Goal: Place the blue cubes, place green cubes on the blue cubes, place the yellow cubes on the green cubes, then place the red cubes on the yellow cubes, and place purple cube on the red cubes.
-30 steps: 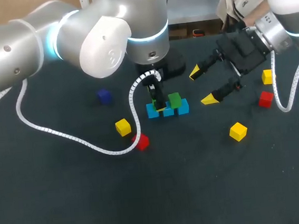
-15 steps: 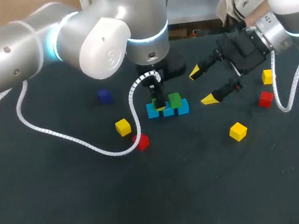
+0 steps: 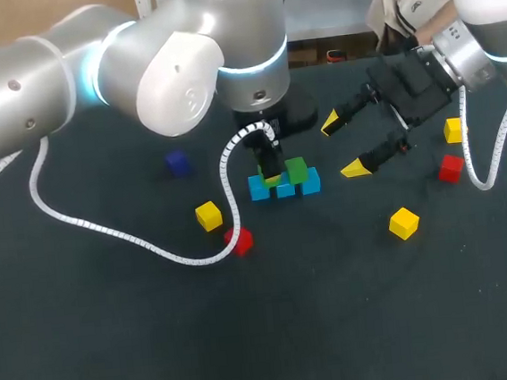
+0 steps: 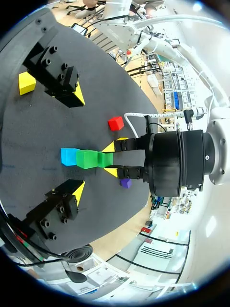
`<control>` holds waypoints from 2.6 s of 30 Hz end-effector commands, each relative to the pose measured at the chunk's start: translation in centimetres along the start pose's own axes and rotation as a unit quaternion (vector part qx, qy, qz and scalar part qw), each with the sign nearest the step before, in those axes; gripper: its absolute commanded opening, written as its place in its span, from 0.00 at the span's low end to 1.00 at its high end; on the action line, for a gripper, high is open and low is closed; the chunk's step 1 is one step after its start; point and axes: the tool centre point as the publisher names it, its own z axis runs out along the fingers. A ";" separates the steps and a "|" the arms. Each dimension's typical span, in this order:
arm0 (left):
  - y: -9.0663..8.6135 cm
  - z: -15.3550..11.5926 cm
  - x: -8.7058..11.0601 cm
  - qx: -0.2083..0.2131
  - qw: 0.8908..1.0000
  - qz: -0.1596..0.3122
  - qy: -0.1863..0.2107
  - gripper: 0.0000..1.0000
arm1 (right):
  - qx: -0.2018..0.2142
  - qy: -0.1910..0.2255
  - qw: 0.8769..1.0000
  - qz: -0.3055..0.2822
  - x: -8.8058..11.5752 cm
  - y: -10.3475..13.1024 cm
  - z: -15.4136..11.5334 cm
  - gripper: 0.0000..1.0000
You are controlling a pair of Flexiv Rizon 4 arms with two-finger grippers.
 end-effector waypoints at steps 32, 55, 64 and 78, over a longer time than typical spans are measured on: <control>0.0 -0.3 0.1 -0.006 1.000 0.000 0.004 0.00 | 0.000 -0.001 1.000 -0.001 0.0 0.0 0.0 1.00; -0.1 -0.2 0.3 -0.005 1.000 -0.005 0.005 0.00 | 0.000 -0.001 1.000 -0.001 0.0 0.0 0.0 1.00; -0.1 -0.1 0.1 -0.006 1.000 -0.005 0.006 0.00 | 0.000 -0.001 1.000 -0.001 0.0 0.0 0.0 1.00; 0.1 0.0 -0.1 -0.006 1.000 -0.004 0.009 0.00 | 0.000 -0.001 1.000 -0.001 0.0 0.0 0.0 1.00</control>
